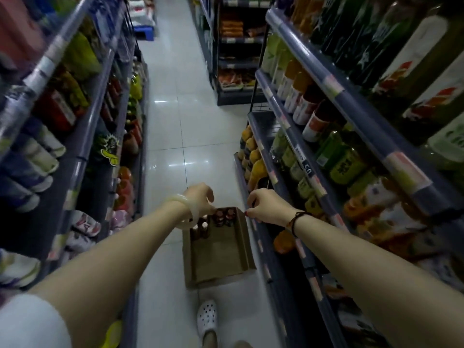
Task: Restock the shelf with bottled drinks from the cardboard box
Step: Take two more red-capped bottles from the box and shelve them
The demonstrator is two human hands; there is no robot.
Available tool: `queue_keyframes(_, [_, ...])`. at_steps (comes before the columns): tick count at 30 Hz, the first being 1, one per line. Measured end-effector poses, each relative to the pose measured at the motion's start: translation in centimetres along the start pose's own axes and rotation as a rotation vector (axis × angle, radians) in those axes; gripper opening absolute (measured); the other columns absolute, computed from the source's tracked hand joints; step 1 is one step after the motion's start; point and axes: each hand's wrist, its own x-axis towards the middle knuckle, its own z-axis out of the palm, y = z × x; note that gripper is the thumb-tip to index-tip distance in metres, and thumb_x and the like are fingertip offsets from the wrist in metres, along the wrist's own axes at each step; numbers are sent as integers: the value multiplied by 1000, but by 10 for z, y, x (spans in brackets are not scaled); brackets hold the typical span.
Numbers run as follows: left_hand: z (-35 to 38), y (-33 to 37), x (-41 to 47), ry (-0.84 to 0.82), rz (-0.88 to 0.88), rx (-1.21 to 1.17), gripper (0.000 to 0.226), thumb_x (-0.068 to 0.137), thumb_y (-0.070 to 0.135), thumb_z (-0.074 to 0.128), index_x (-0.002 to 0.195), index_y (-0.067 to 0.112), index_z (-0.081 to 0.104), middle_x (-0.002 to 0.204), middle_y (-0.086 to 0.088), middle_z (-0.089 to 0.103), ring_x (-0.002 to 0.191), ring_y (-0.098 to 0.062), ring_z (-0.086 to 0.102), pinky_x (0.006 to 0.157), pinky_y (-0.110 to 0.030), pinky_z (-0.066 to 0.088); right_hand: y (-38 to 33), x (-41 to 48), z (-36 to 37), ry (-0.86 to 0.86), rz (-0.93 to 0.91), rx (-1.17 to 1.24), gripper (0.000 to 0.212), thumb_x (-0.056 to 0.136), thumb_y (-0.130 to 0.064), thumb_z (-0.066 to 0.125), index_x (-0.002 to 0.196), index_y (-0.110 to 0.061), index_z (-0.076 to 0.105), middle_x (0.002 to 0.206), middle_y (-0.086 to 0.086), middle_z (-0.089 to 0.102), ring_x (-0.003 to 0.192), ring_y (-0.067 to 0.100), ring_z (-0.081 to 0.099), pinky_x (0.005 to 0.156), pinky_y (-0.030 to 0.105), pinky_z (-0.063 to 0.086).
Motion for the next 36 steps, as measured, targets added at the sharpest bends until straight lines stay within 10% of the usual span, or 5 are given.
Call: queue_keyframes(36, [208,-136,331,-99,-212,-297,32,83,17,69,112,5,64,90,-5,62,82,-22,59,70,-28,44,179,331,165,-44,172,111,30,87,-30,64,112,-15,58,92,-2,61,86,20,66,77,39,58])
